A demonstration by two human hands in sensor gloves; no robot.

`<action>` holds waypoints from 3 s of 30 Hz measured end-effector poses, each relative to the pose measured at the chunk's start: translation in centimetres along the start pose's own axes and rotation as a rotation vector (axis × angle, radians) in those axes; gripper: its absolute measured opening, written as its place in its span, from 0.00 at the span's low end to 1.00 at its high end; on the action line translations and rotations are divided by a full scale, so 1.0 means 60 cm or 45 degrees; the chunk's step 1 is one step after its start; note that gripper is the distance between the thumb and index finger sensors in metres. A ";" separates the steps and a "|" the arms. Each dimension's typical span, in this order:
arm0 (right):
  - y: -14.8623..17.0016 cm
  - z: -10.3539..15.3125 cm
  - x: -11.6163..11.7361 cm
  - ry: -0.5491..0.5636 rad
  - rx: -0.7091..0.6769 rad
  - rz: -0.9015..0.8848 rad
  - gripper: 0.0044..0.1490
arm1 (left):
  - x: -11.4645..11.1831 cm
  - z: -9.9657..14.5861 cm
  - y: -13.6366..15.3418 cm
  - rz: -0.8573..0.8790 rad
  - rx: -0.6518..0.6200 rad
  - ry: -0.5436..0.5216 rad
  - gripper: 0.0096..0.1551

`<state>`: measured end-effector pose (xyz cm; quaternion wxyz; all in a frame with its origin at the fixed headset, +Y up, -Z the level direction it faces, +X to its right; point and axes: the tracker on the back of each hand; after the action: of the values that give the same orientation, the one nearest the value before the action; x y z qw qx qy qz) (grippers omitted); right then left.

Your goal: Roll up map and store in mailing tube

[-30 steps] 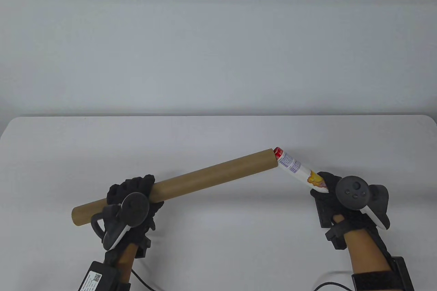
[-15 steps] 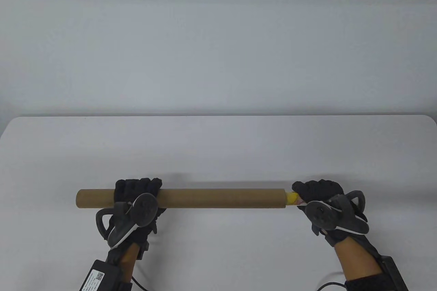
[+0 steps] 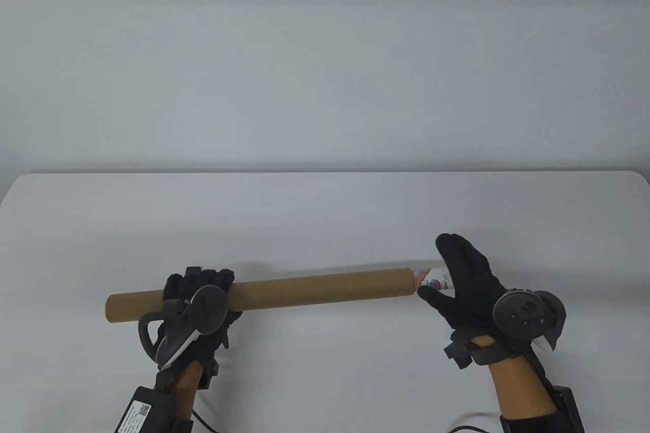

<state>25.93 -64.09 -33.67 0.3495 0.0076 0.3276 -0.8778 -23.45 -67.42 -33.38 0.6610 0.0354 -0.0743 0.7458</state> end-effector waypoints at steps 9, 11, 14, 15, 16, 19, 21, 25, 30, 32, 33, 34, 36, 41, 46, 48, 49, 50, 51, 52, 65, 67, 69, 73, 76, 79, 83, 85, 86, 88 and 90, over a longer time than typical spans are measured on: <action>0.097 0.038 0.025 0.059 0.244 -0.546 0.63 | -0.002 0.000 0.010 0.038 -0.018 -0.012 0.43; 0.099 0.039 0.033 0.081 0.264 -0.648 0.64 | -0.002 0.000 0.011 0.021 -0.016 -0.006 0.43; 0.095 0.041 0.045 0.065 0.251 -0.746 0.63 | -0.004 0.001 0.008 0.021 -0.037 0.005 0.43; 0.091 0.040 0.051 0.050 0.239 -0.757 0.63 | -0.005 0.001 0.003 0.001 -0.049 0.008 0.43; 0.088 0.040 0.055 0.039 0.230 -0.763 0.63 | -0.005 0.001 0.000 -0.012 -0.057 0.004 0.43; 0.074 0.038 0.067 0.019 0.201 -0.809 0.61 | -0.004 0.002 -0.011 -0.032 -0.080 -0.001 0.44; 0.069 0.038 0.071 0.014 0.185 -0.807 0.61 | -0.003 0.004 -0.014 -0.028 -0.083 -0.010 0.44; 0.057 0.037 0.079 0.005 0.165 -0.839 0.61 | -0.006 0.007 -0.022 0.005 -0.103 -0.015 0.45; 0.040 0.035 0.092 -0.039 0.129 -0.836 0.61 | -0.008 0.008 -0.044 -0.011 -0.144 -0.017 0.45; 0.025 0.034 0.103 -0.068 0.103 -0.857 0.61 | -0.007 0.010 -0.057 0.000 -0.175 -0.021 0.45; 0.017 0.033 0.106 -0.076 0.083 -0.854 0.61 | -0.007 0.011 -0.066 -0.007 -0.171 -0.034 0.44; 0.015 0.033 0.105 -0.061 0.092 -0.822 0.61 | -0.006 0.013 -0.068 -0.026 -0.158 -0.029 0.44; 0.018 0.028 0.098 -0.083 0.072 -0.737 0.61 | -0.004 0.011 -0.066 0.007 -0.162 -0.021 0.44; 0.020 0.006 0.051 -0.121 0.195 -0.514 0.57 | -0.009 0.006 -0.053 0.006 -0.113 0.019 0.44; 0.032 -0.011 -0.014 -0.411 0.332 0.044 0.54 | -0.015 0.003 -0.033 0.008 -0.079 0.041 0.44; 0.047 -0.010 -0.032 -0.552 0.452 0.325 0.54 | -0.016 0.002 -0.029 0.007 -0.074 0.051 0.44; 0.061 -0.006 -0.038 -0.625 0.526 0.438 0.55 | -0.017 0.002 -0.028 0.010 -0.072 0.055 0.44; 0.071 -0.003 -0.041 -0.657 0.564 0.499 0.55 | -0.017 0.002 -0.027 0.010 -0.073 0.055 0.44; 0.088 0.004 -0.044 -0.700 0.616 0.566 0.55 | -0.016 0.003 -0.027 0.011 -0.073 0.057 0.44; 0.102 0.011 -0.045 -0.742 0.671 0.610 0.56 | -0.016 0.003 -0.027 0.010 -0.073 0.059 0.44; 0.252 0.103 -0.017 -0.933 1.064 0.667 0.56 | -0.017 0.002 -0.025 0.009 -0.075 0.077 0.44; 0.257 0.104 -0.008 -0.927 1.077 0.652 0.55 | -0.018 0.002 -0.025 0.009 -0.075 0.084 0.44; 0.258 0.099 -0.004 -0.901 1.065 0.688 0.53 | -0.019 0.002 -0.025 0.003 -0.074 0.092 0.44; 0.252 0.095 -0.001 -0.822 0.994 0.838 0.40 | -0.018 0.002 -0.026 -0.013 -0.074 0.099 0.44; 0.250 0.094 -0.008 -0.815 0.997 0.800 0.39 | -0.018 0.002 -0.026 -0.009 -0.077 0.101 0.44; 0.229 0.081 -0.023 -0.638 0.922 0.669 0.40 | -0.018 0.001 -0.026 0.000 -0.078 0.095 0.44; 0.157 0.036 -0.034 -0.283 0.656 0.177 0.42 | -0.016 0.001 -0.025 0.016 -0.080 0.078 0.44; 0.123 0.021 -0.028 -0.156 0.553 -0.053 0.41 | -0.015 0.002 -0.024 0.028 -0.082 0.068 0.44; 0.115 0.017 -0.025 -0.128 0.520 -0.125 0.41 | -0.014 0.002 -0.024 0.032 -0.081 0.066 0.44; 0.086 0.007 -0.007 -0.054 0.436 -0.383 0.40 | -0.013 0.002 -0.022 0.046 -0.082 0.068 0.44; 0.072 0.005 0.010 -0.037 0.408 -0.511 0.40 | -0.013 0.002 -0.020 0.066 -0.091 0.065 0.44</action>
<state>28.23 -66.95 -36.06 0.1672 -0.0148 0.1741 -0.9703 -22.15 -68.04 -33.30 0.6439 -0.0094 -0.0849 0.7604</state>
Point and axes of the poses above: the tracker on the back of each hand, its own y axis roughly to the little-finger side, its own z axis roughly from the fingertips to the wrist, x = y × z, and after that the axes turned 5 degrees about -x, right-handed
